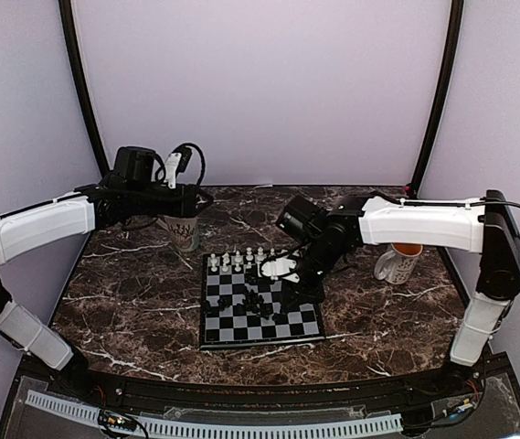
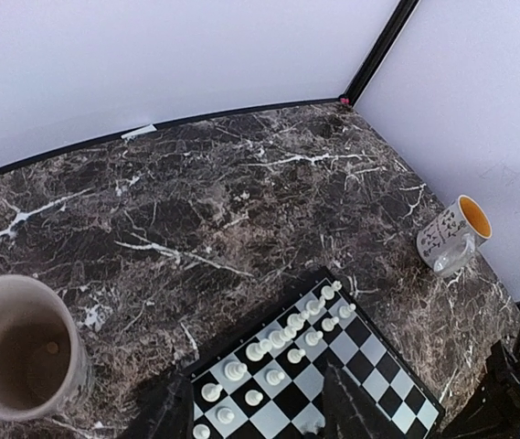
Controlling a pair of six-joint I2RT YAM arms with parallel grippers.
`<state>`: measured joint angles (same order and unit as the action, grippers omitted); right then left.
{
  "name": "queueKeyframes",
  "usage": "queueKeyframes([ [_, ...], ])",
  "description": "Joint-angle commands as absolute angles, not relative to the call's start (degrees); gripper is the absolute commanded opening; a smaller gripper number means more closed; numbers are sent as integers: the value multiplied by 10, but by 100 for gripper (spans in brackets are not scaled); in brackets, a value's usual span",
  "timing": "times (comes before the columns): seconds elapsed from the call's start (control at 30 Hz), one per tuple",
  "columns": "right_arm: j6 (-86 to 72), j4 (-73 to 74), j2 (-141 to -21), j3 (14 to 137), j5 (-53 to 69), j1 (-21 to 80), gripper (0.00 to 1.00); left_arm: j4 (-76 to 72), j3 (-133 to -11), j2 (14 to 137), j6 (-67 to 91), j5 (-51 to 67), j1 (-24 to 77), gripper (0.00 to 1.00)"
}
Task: Set up the chess pieces on the board
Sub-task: Place the bishop on e8.
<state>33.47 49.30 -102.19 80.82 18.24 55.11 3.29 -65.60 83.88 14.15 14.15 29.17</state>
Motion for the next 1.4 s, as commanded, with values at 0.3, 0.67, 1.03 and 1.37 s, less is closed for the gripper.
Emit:
queueKeyframes([
  [0.3, 346, 448, -1014, 751, 173, 599, 8, 87, -608, 789, 71, 128, 295, 50],
  [0.67, 343, 432, -1058, 758, 163, 603, 8, 85, -620, 832, 49, 154, 295, 49],
  [1.03, 335, 419, -1079, 762, 140, 603, 10, 81, -613, 830, 46, 172, 295, 49],
  [1.37, 330, 412, -1086, 760, 128, 603, 18, 82, -611, 827, 48, 173, 295, 49],
])
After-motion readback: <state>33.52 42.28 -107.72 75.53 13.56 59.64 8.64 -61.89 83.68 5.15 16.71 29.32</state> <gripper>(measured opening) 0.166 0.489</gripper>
